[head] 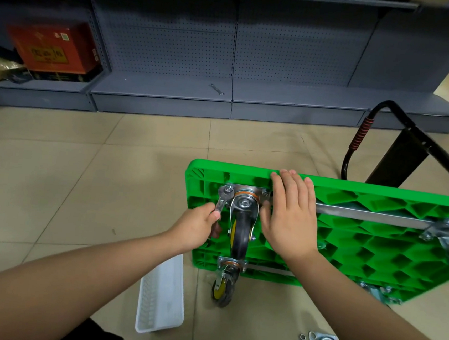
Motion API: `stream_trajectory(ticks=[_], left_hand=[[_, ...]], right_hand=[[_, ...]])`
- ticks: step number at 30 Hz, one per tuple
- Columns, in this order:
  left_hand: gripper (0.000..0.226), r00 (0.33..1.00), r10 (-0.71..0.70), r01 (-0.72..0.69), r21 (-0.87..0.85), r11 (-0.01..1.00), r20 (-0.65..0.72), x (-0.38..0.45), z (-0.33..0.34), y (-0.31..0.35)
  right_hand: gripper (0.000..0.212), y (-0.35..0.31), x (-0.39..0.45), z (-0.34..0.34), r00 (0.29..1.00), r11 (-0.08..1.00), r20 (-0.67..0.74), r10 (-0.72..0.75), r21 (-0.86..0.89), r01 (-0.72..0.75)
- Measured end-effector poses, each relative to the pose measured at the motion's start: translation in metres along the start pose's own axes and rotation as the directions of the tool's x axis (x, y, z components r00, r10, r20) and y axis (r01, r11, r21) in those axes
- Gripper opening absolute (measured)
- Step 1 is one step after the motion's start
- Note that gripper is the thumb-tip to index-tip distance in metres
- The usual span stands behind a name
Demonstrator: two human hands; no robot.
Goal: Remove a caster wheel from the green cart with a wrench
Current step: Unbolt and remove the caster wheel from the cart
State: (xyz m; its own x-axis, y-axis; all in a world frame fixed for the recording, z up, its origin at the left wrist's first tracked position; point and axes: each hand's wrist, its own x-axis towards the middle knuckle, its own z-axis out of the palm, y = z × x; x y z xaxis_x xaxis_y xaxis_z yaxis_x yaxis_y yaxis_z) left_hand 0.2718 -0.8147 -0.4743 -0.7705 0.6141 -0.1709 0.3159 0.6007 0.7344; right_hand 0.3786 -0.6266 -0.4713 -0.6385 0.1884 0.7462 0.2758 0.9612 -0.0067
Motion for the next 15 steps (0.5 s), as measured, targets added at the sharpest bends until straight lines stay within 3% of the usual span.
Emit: stream_trajectory(ticks=[5,12,15], left_hand=[[0.031,0.995,-0.055,0.064,-0.121,0.991,0.081,0.012,0.002,-0.007],[0.034,0.996,-0.035,0.031,0.045,0.998,0.082,0.019,-0.018,-0.005],[0.036,0.999,-0.013,0.001,0.229,0.973,0.049,0.021,-0.041,-0.008]], right_hand=[[0.053,-0.001,0.000,0.000,1.000,1.000,0.006,0.006,0.000,-0.006],[0.053,0.000,0.001,-0.001,1.000,1.000,0.012,0.005,-0.006,-0.005],[0.053,-0.001,0.001,0.000,1.000,1.000,0.012,0.004,-0.006,-0.004]])
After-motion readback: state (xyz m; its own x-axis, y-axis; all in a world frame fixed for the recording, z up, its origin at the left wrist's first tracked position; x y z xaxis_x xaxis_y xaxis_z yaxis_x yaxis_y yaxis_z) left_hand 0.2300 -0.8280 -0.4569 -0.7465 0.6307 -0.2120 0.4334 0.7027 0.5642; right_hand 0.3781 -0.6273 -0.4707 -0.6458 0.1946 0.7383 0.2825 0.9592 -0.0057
